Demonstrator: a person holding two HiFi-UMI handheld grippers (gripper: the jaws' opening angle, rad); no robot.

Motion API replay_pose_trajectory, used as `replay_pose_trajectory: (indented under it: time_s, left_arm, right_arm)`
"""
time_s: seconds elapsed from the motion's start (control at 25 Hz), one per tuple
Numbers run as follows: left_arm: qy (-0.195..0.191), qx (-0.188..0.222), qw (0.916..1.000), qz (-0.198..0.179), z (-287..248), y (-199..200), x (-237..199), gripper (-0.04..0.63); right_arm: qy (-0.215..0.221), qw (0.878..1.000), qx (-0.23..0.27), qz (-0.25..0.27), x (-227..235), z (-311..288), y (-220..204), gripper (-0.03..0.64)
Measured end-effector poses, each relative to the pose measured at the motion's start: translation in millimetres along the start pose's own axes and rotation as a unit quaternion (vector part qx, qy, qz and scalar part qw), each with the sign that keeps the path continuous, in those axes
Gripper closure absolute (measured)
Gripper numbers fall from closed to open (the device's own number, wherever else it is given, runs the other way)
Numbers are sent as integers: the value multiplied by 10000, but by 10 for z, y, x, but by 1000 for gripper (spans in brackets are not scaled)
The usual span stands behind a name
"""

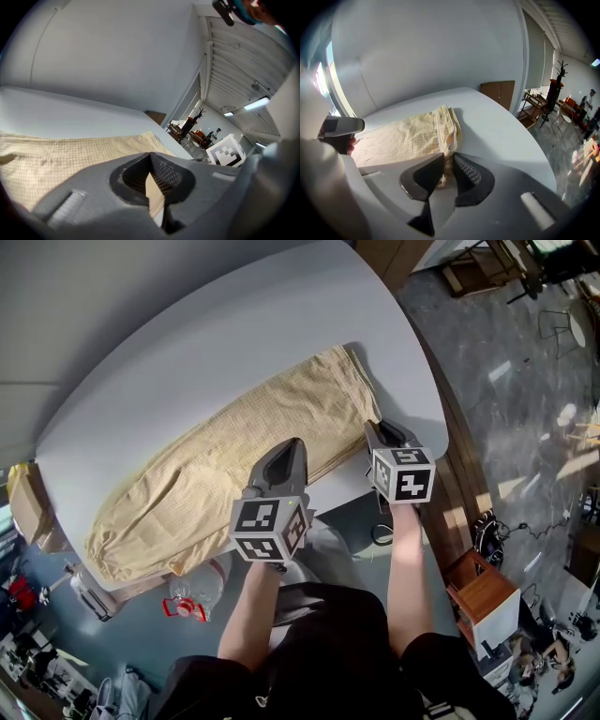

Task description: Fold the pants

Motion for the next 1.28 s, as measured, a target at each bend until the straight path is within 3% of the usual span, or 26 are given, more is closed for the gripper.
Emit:
replay_pose_trajectory:
  time_s: [0.48,1.28]
  left_arm:
    - [486,458,9976,194,682,85,-337,592]
    - [1074,1317,9846,408,2239,131,-934,592]
  right_arm:
    - [190,9987,469,26,-224,340,319,548]
    - [647,9868,1116,979,-1734,946,651,549]
Point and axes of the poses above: the fingertips, and each gripper's own axes: z backward along the fingers, x to its right, y out of its top, the point moved 3 cm from there along z, backward along the fingers, and after that the axes turned 3 degrees about -z, right-handed, at the moved point
